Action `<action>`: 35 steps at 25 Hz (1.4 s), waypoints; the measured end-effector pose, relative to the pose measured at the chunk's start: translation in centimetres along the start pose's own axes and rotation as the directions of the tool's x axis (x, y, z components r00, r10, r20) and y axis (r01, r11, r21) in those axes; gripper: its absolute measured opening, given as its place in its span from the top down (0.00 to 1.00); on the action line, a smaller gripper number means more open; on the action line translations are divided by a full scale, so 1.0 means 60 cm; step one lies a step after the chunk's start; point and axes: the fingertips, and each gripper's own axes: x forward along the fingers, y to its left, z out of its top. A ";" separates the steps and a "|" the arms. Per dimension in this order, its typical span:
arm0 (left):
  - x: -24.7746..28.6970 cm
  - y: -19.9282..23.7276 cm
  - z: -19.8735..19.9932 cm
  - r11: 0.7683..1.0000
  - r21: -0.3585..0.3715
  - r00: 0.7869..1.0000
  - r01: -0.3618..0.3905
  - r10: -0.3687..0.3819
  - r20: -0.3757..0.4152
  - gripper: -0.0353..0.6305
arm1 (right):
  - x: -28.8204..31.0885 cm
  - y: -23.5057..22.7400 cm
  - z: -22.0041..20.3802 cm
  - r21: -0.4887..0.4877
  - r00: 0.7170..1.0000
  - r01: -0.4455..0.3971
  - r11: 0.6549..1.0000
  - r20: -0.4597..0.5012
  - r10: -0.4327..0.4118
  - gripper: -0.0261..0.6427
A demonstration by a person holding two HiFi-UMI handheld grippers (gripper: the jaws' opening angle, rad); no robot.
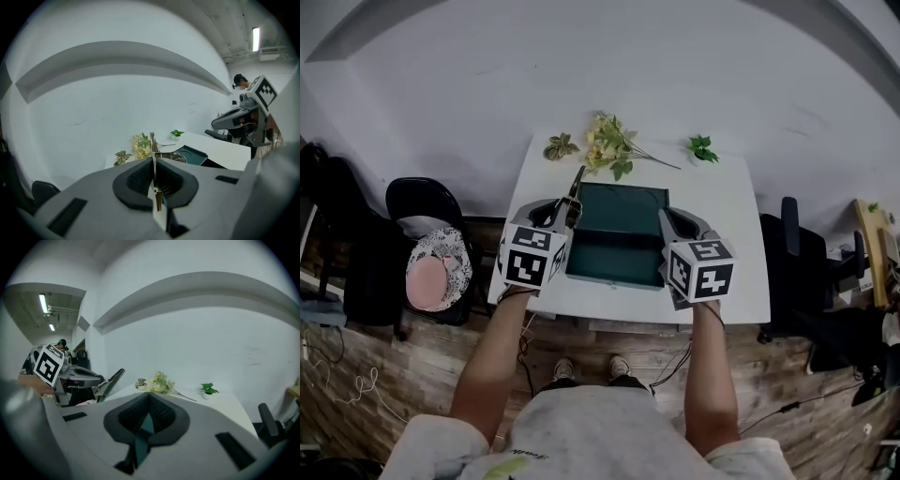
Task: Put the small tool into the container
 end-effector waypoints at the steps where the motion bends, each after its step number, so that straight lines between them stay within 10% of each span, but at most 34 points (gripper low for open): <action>1: -0.001 0.003 -0.001 1.000 0.007 1.000 0.015 -0.015 0.003 0.95 | -0.003 0.006 0.000 0.004 1.000 0.016 1.000 0.002 -0.016 0.95; 35: 0.011 -0.076 -0.012 0.906 0.259 0.940 0.334 -0.342 -0.015 0.95 | -0.112 0.050 -0.032 0.058 0.948 0.318 0.946 0.000 -0.319 0.95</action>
